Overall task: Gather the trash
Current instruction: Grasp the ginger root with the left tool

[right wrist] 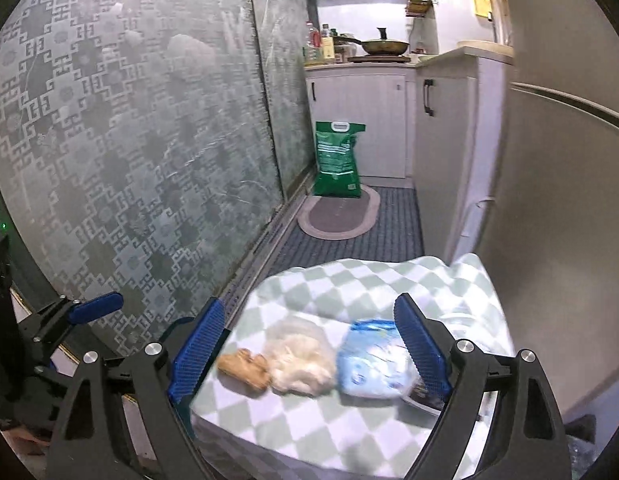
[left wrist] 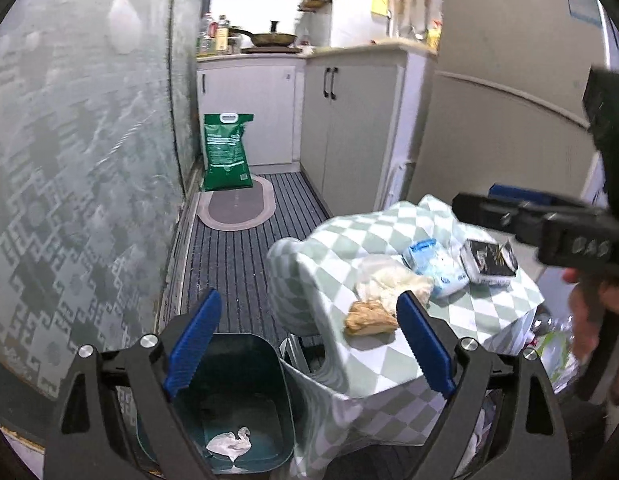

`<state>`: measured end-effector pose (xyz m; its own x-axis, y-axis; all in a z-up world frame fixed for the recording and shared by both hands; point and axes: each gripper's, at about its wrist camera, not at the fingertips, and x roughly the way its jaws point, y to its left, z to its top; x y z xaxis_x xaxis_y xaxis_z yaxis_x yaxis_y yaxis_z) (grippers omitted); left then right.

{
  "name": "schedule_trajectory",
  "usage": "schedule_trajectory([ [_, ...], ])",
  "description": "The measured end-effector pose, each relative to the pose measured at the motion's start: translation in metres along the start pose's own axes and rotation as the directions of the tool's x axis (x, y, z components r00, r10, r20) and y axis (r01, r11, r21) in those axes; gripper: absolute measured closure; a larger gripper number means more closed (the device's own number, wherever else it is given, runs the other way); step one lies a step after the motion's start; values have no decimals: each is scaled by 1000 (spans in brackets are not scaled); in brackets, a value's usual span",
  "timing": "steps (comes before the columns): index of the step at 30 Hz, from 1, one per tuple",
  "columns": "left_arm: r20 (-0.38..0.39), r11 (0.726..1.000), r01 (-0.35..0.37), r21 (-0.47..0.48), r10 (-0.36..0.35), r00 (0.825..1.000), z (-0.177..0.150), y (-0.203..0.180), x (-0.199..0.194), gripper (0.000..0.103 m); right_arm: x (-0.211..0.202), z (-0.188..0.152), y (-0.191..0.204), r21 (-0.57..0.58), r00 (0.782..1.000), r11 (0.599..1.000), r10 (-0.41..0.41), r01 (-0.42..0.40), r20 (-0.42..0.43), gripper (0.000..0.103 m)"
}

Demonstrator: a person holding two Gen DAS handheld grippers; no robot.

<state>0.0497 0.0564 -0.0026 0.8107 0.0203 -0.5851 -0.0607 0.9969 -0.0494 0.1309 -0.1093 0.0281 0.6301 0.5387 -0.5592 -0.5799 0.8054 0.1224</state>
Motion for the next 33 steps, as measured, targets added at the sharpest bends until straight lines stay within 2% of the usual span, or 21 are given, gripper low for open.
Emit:
schedule_trajectory([
  [3,-33,999,5,34,-4,999,-6,-17,16,14,-8,-3,-11,9,1000,1000,-14,14,-3,16],
  [7,-83,998,13,69,-7,997,-12,-32,35,25,-19,-9,-29,36,1000,999,-24,24,-9,16],
  [15,-153,994,11,112,7,988,-21,-49,62,41,-36,-16,-59,95,1000,995,-24,25,-8,16],
  [23,-160,990,-20,141,42,986,-23,-55,70,46,-47,-23,-81,131,999,990,-54,54,-7,16],
  [24,-156,989,-32,146,54,986,-23,-55,71,52,-47,-24,-83,134,998,989,-60,61,-11,16],
  [25,-154,988,-40,148,62,986,-22,-55,70,53,-45,-26,-85,137,998,988,-67,69,-17,16],
  [33,-148,990,-33,134,53,988,-17,-55,64,54,-23,-43,-94,152,989,980,-115,128,-91,13],
])
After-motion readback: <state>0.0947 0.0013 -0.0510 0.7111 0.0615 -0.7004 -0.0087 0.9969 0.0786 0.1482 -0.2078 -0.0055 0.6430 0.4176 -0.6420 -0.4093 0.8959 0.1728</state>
